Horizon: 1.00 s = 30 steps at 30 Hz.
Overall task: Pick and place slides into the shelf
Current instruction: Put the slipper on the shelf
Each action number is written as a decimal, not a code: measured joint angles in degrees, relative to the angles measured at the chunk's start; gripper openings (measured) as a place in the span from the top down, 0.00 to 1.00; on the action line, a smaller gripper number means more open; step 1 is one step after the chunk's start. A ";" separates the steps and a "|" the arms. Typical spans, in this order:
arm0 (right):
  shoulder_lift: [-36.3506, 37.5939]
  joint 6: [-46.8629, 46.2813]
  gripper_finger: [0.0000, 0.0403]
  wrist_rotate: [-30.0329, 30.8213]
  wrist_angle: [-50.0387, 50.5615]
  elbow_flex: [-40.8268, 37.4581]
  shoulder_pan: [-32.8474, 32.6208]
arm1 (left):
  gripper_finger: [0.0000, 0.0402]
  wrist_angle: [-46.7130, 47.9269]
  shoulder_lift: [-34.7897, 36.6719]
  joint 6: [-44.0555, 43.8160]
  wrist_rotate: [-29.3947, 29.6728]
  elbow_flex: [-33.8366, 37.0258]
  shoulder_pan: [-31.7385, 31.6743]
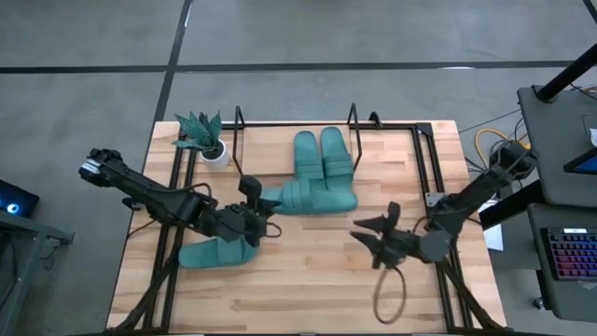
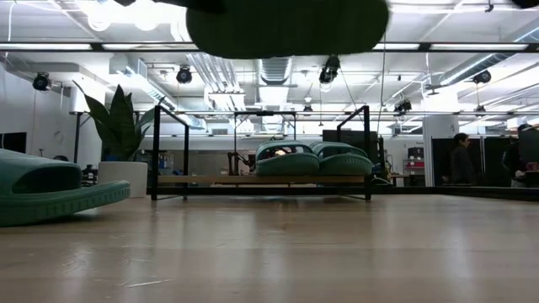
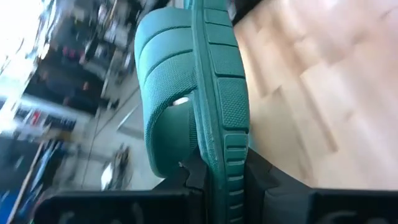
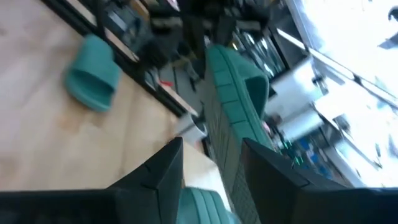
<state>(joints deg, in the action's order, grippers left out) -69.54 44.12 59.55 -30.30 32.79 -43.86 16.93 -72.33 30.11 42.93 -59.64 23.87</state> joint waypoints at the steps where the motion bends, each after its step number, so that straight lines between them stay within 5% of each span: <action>1: 0.83 0.61 0.62 -0.02 0.08 -0.58 -1.20 | 0.94 -3.55 0.63 1.84 -1.53 1.95 -0.01; 7: 4.97 1.32 0.63 0.48 -0.06 -2.31 -7.27 | 0.94 -23.08 4.72 11.63 -9.15 13.46 0.05; 14: 6.36 1.39 0.63 0.43 0.00 -3.24 -9.01 | 0.94 -39.13 7.00 18.08 -11.62 22.87 -0.14; 30: 4.59 3.90 0.48 -0.15 -0.04 -3.43 -8.21 | 0.94 -42.58 2.72 16.28 -15.66 23.77 -0.27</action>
<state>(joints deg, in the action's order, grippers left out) -64.95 48.03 59.40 -30.35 29.36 -52.06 -25.65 -69.61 46.39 27.28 -35.86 23.59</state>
